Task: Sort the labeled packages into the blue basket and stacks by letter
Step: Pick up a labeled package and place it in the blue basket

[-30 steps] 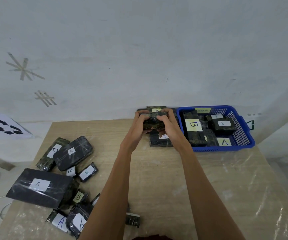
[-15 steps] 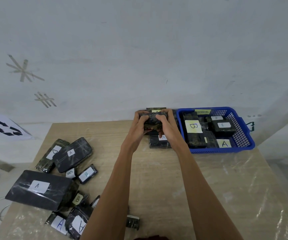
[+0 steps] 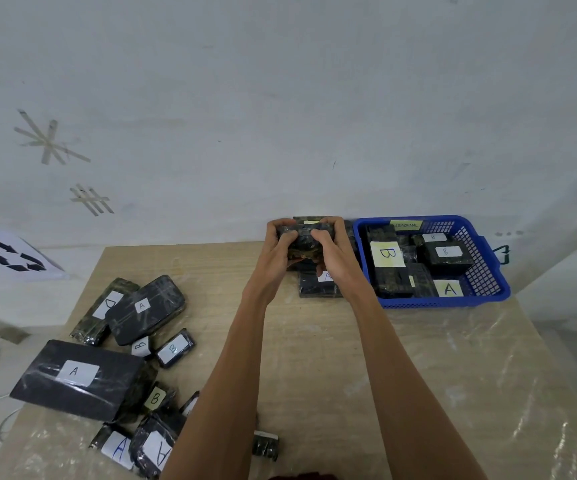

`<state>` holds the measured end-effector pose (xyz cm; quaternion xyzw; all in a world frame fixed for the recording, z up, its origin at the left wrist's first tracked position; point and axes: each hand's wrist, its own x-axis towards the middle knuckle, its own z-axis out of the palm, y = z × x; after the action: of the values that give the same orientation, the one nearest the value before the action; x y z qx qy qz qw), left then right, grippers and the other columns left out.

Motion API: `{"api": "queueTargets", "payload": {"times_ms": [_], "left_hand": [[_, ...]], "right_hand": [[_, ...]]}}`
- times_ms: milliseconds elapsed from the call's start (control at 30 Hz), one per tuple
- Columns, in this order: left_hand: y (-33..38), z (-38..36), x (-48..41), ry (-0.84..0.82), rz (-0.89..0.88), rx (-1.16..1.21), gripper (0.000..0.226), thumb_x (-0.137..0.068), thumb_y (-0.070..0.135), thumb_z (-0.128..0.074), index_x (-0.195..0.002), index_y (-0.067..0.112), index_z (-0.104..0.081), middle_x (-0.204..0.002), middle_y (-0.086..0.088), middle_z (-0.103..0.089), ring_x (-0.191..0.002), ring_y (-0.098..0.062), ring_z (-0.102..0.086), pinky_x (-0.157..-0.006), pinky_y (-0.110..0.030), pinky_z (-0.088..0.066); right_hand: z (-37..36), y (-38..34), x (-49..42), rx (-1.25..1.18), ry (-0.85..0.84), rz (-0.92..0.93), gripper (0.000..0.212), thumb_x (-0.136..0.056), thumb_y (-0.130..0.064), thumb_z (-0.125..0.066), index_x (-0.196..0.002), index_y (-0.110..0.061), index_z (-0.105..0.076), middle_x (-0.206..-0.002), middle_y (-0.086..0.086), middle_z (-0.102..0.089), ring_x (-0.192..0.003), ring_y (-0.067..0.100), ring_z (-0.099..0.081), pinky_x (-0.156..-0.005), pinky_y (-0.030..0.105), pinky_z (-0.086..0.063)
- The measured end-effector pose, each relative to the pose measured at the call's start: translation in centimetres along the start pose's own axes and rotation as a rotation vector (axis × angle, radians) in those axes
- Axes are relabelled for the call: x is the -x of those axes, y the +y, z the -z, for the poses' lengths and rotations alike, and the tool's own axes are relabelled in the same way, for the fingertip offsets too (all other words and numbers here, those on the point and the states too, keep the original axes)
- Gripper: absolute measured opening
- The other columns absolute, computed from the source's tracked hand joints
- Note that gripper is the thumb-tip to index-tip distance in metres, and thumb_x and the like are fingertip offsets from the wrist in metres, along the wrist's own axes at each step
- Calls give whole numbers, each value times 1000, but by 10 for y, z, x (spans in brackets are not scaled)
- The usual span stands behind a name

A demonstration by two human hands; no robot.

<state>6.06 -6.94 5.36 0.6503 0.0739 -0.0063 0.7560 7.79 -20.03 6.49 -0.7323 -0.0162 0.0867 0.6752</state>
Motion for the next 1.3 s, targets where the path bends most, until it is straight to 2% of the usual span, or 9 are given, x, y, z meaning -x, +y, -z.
{"api": "queueTargets", "payload": {"times_ms": [67,133,233,367,533,700,900,1067,1300], "left_hand": [[0,-2,1,27,10,1,19,-105,22,-45,-124,17,-45,-124,-25,-61,-116,-39,-61,-95,-52,-53],[0,-4,2,85,37,4,18,-103,24,-51,-118,16,-47,-118,-18,-64,-115,-36,-62,-96,-50,-53],[-1,-4,1,173,70,-14,28,-98,26,-63,-118,11,-51,-107,-13,-67,-103,-27,-67,-92,-43,-55],[-3,-3,1,253,75,-89,42,-84,34,-81,-112,14,-57,-111,-13,-67,-104,-27,-68,-91,-44,-59],[0,-4,3,243,45,-147,41,-76,35,-88,-106,18,-65,-108,-2,-68,-103,-18,-67,-88,-34,-60],[12,-5,9,70,37,-130,22,-92,32,-73,-108,16,-75,-111,-4,-71,-108,-18,-67,-90,-34,-60],[22,-8,11,22,24,-39,19,-95,6,-65,-110,6,-75,-118,-13,-70,-109,-24,-68,-84,-34,-62],[27,-10,12,32,-44,-105,15,-93,1,-67,-105,3,-75,-104,-6,-69,-100,-24,-70,-78,-33,-63],[29,-10,14,37,-77,-150,15,-92,1,-67,-106,0,-74,-100,-4,-70,-94,-17,-69,-76,-29,-62]], "right_hand": [[1,2,-1,29,-3,3,16,-104,-27,-47,-118,-20,-45,-109,16,-60,-84,25,-64,-53,33,-52],[3,8,-4,72,2,39,16,-104,-30,-48,-120,-25,-48,-119,11,-58,-100,21,-65,-67,34,-60],[9,18,-7,208,12,167,17,-104,-26,-48,-118,-34,-54,-122,4,-52,-107,18,-59,-94,40,-54],[16,22,-8,266,-84,178,41,-101,-5,-45,-126,-36,-57,-125,0,-44,-115,14,-52,-102,42,-52],[22,28,-9,434,-182,222,61,-82,-3,-73,-136,-21,-50,-127,8,-48,-116,23,-51,-102,36,-49],[22,37,-17,479,-32,223,63,-70,-19,-88,-121,-17,-50,-117,7,-50,-110,27,-52,-94,43,-50],[25,35,-12,338,9,265,62,-68,-21,-88,-119,-16,-53,-115,6,-58,-106,21,-60,-91,45,-55],[24,33,-8,322,1,284,67,-65,-33,-83,-122,-16,-51,-118,8,-60,-110,23,-60,-92,44,-56],[26,31,-8,307,-10,273,61,-71,-18,-87,-121,-13,-52,-116,8,-62,-108,23,-62,-91,46,-56]]}}
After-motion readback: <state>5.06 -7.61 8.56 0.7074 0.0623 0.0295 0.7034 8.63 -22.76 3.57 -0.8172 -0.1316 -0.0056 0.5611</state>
